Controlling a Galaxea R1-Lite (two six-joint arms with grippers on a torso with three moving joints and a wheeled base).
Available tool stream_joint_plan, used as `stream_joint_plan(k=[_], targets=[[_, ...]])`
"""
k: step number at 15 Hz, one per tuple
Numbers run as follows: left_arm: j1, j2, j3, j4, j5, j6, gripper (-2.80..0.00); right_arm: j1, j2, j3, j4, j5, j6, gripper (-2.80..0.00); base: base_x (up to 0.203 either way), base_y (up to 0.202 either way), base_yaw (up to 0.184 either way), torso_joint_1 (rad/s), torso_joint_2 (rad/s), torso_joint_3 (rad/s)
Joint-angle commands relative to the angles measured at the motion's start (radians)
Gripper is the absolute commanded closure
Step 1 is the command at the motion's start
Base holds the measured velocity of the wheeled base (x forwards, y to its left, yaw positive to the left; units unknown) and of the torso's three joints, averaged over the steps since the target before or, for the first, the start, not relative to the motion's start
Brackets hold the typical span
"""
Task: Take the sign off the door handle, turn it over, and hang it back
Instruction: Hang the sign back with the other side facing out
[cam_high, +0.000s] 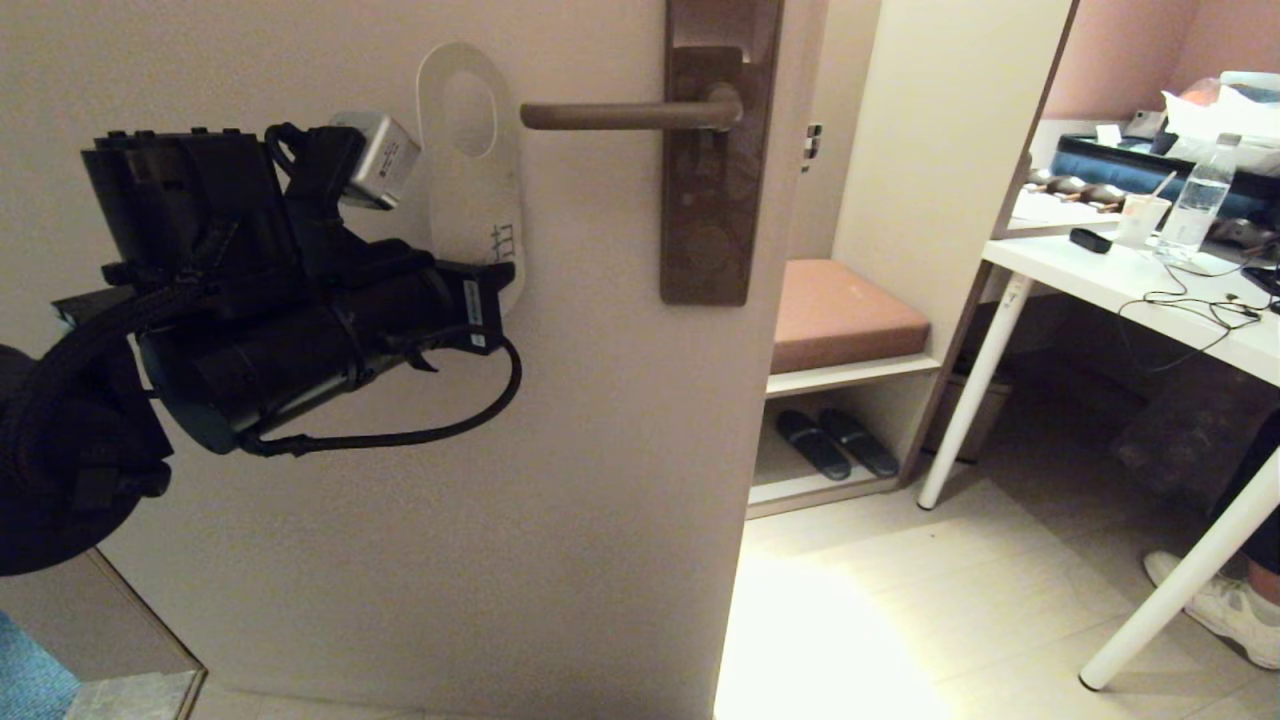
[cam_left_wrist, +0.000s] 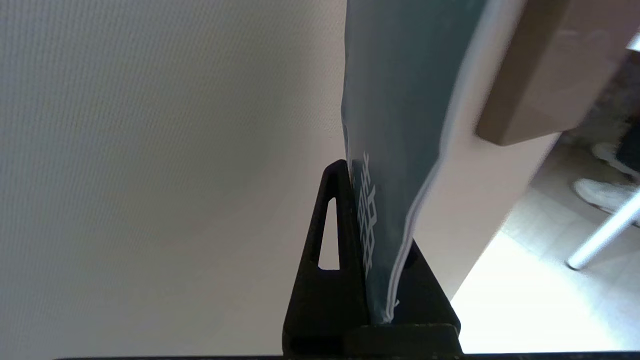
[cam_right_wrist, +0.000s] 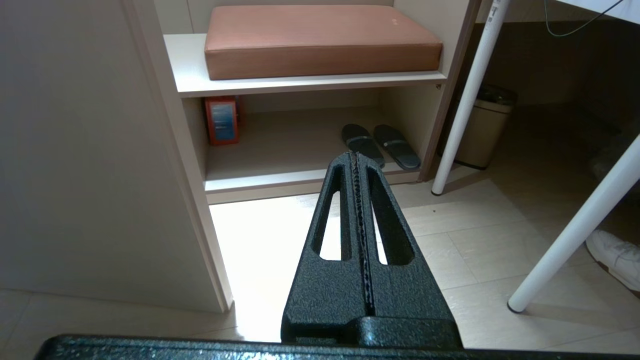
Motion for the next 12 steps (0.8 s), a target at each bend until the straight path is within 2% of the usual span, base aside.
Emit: stream_joint_plan(k=[1,8,12], targets=[[-0.01,0.01,-0.004,-0.005,0.008,0.0,0.0,0.0,0.0,0.0,0.0,0.0,0.0,0.0,0.0,0.0,0.0,0.0,0.0,0.0],[-0.037,0.023,-0.014,-0.003,0.061,0.001,0.0,0.0,0.0,0.0,0.0,-0.001,0.0,0.0,0.0,0.0,0.0,0.0,0.0,0.0],[-0.08,0.028,-0.016,-0.003,0.136,0.0,0.0,0.0,0.0,0.0,0.0,-0.001,0.0,0.0,0.0,0.0,0.0,0.0,0.0,0.0]])
